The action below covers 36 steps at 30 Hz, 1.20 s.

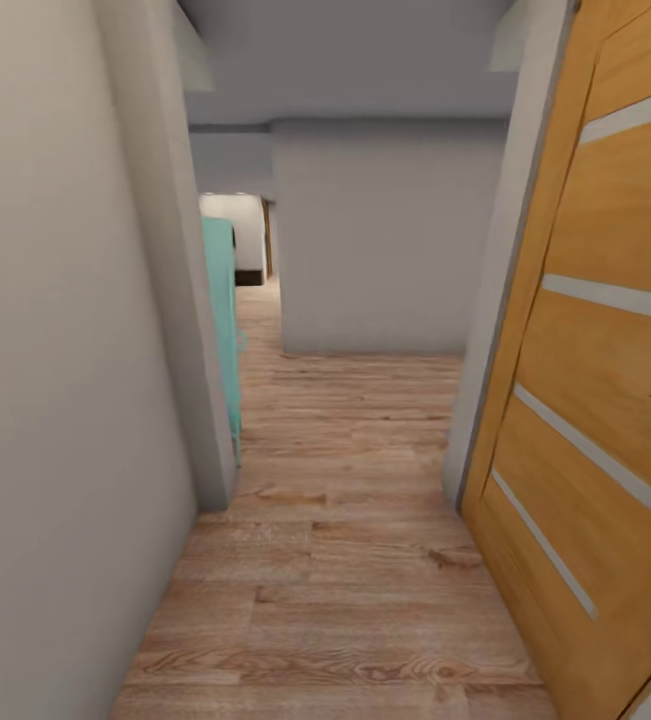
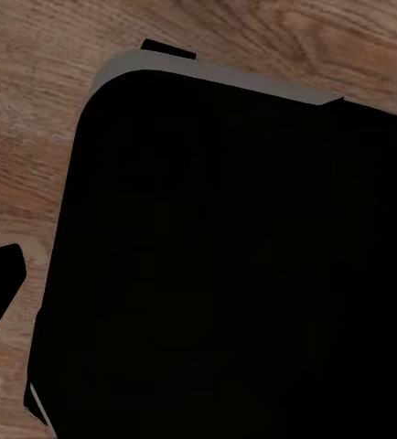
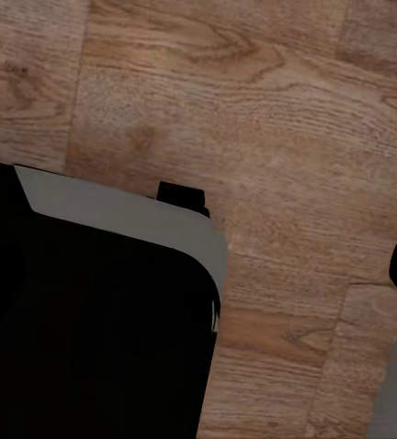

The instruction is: Move the two storage containers from the living room to the garage. In the garage, place one container on the floor and stack the other container on top of it (either order is fine).

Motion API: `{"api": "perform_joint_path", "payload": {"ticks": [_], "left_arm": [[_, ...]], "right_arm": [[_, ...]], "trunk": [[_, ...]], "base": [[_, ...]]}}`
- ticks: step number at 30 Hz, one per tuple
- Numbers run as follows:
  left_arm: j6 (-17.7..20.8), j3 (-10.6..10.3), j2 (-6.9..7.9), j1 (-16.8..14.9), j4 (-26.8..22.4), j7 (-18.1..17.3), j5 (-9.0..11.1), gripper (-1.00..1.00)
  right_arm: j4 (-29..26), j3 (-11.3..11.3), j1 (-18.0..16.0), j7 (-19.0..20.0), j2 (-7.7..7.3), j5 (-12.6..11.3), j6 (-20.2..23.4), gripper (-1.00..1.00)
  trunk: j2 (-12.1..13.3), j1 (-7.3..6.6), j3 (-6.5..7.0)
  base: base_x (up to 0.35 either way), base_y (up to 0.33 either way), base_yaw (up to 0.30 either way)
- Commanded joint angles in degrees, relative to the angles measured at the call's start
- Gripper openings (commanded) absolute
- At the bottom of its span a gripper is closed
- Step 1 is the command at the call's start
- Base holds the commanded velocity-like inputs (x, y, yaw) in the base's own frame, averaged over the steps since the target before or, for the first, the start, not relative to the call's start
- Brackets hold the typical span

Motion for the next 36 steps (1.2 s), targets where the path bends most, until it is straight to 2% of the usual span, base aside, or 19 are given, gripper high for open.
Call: {"api": "perform_joint_path", "payload": {"ticks": [1,18,36], "left_arm": [[-0.10,-0.01,-0.01,0.00,-0.03,0.00,0.27,1.00],[0.22,-0.18,-0.10,0.00,-0.03,0.00,0.04,1.00],[0.26,-0.20,-0.10,0.00,-0.03,0.00,0.01,1.00]], "right_arm": [[0.19,0.47,-0.07,-0.12,0.02,-0.29,-0.34,1.00],[0.18,0.56,-0.06,-0.10,0.02,-0.29,-0.28,1.00],[0.19,0.56,-0.06,-0.02,0.02,-0.20,-0.42,1.00]], "trunk": [[-0.02,0.03,-0.05],[-0.02,0.03,-0.05],[-0.02,0.03,-0.05]], "base": [[0.322,-0.001,0.012],[0.323,-0.005,0.001],[0.323,-0.123,0.000]]}}
